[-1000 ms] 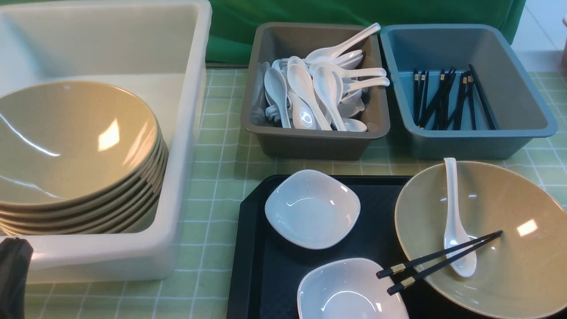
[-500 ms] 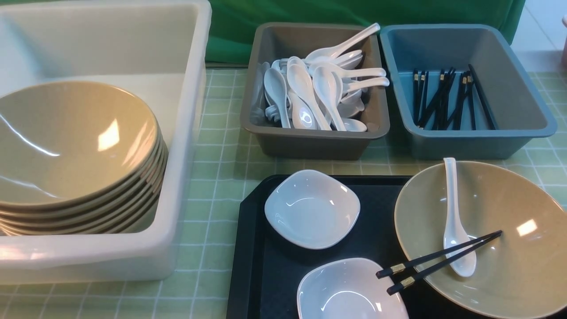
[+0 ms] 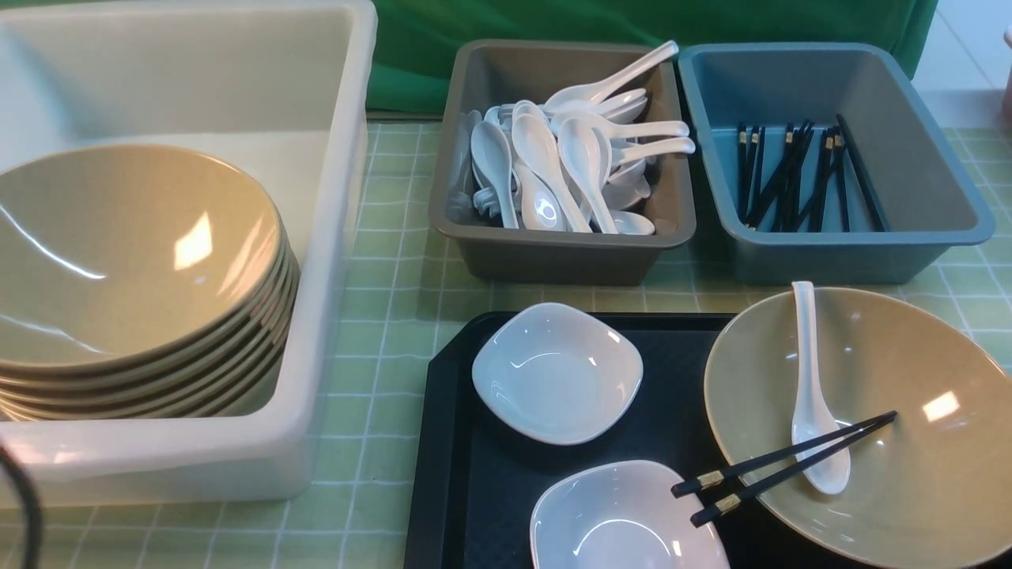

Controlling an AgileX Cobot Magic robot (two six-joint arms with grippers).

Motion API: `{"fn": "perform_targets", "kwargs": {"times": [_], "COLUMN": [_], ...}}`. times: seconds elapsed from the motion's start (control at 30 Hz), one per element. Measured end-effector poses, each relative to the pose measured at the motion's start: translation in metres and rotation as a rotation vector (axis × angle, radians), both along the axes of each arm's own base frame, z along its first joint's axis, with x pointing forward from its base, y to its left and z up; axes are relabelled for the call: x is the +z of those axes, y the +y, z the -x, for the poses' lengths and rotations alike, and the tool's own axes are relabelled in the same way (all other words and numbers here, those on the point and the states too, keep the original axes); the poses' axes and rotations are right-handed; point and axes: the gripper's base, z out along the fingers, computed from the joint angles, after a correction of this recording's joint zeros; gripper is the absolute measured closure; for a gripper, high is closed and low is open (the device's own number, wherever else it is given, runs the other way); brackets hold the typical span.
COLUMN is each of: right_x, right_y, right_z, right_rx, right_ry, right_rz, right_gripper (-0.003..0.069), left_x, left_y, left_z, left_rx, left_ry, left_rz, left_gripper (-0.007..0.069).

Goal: On green table put chopsticks spoon bowls plates into blue grey white boxes.
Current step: 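Move the grippers toward the tableware on the black tray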

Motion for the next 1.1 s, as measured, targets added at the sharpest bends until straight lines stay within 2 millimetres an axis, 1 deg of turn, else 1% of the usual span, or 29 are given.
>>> {"fn": "perform_targets", "kwargs": {"times": [0.07,0.1,0.13,0.17,0.2,0.23,0.27,0.3,0.33,0.37,0.4,0.5,0.53,0.57,0.63,0.7,0.8,0.87,0.97,1.03,1.07,1.1], "right_x": [-0.015,-0.023,-0.023,-0.035,-0.035,-0.041,-0.042,-0.047,-0.050,-0.055,-0.056,-0.065,-0.070,-0.070,-0.075,-0.077,-0.088,-0.094,-0.102,-0.103,-0.104,-0.104], "right_y": [0.006,0.011,0.012,0.025,0.026,0.039,0.042,0.052,0.058,0.065,0.066,0.073,0.076,0.076,0.081,0.083,0.091,0.094,0.098,0.100,0.100,0.102], "right_z": [-0.007,-0.010,-0.009,-0.013,-0.013,-0.016,-0.016,-0.019,-0.020,-0.022,-0.023,-0.029,-0.033,-0.034,-0.042,-0.045,-0.054,-0.057,-0.065,-0.072,-0.073,-0.078], "right_rx": [0.115,0.212,0.233,0.428,0.449,0.611,0.650,0.777,0.858,0.958,0.983,1.104,1.143,1.144,1.209,1.231,1.300,1.327,1.369,1.380,1.384,1.399], "right_ry": [0.131,0.202,0.210,0.308,0.311,0.347,0.350,0.353,0.346,0.346,0.347,0.345,0.343,0.344,0.341,0.339,0.329,0.330,0.336,0.333,0.332,0.327], "right_rz": [0.071,0.115,0.123,0.175,0.179,0.200,0.206,0.226,0.248,0.286,0.298,0.358,0.384,0.383,0.423,0.435,0.482,0.498,0.521,0.530,0.533,0.543], "right_gripper": [0.0424,0.0424,0.0424,0.0424,0.0424,0.0424,0.0423,0.0421,0.0419,0.0412,0.0410,0.0389,0.0372,0.0370,0.0331,0.0319,0.0296,0.0295,0.0301,0.0344,0.0344,0.0397], "left_x": [-0.006,-0.010,-0.011,-0.018,-0.019,-0.024,-0.025,-0.028,-0.028,-0.026,-0.026,-0.021,-0.019,-0.018,-0.016,-0.015,-0.015,-0.015,-0.015,-0.015,-0.015,-0.015], "left_y": [-0.003,-0.005,-0.006,-0.010,-0.011,-0.017,-0.017,-0.022,-0.026,-0.032,-0.033,-0.044,-0.049,-0.050,-0.056,-0.056,-0.057,-0.057,-0.057,-0.057,-0.057,-0.057], "left_z": [-0.005,-0.008,-0.007,-0.011,-0.012,-0.014,-0.014,-0.015,-0.016,-0.015,-0.014,-0.011,-0.008,-0.007,-0.004,-0.003,-0.003,-0.003,-0.003,-0.003,-0.003,-0.003], "left_rx": [-0.019,-0.040,-0.044,-0.092,-0.099,-0.174,-0.179,-0.256,-0.307,-0.397,-0.422,-0.570,-0.643,-0.659,-0.734,-0.746,-0.757,-0.757,-0.758,-0.759,-0.759,-0.759], "left_ry": [0.067,0.121,0.128,0.204,0.212,0.274,0.274,0.297,0.293,0.251,0.238,0.131,0.078,0.065,0.008,-0.001,-0.012,-0.013,-0.013,-0.013,-0.013,-0.013], "left_rz": [0.021,0.033,0.039,0.029,0.026,0.007,-0.006,-0.041,-0.053,-0.117,-0.131,-0.209,-0.259,-0.267,-0.293,-0.297,-0.310,-0.311,-0.313,-0.313,-0.313,-0.313], "left_gripper": [0.0626,0.0626,0.0626,0.0626,0.0626,0.0626,0.0626,0.0626,0.0626,0.0626,0.0626,0.0626,0.0626,0.0626,0.0626,0.0626,0.0626,0.0626,0.0626,0.0626,0.0626,0.0626]}}
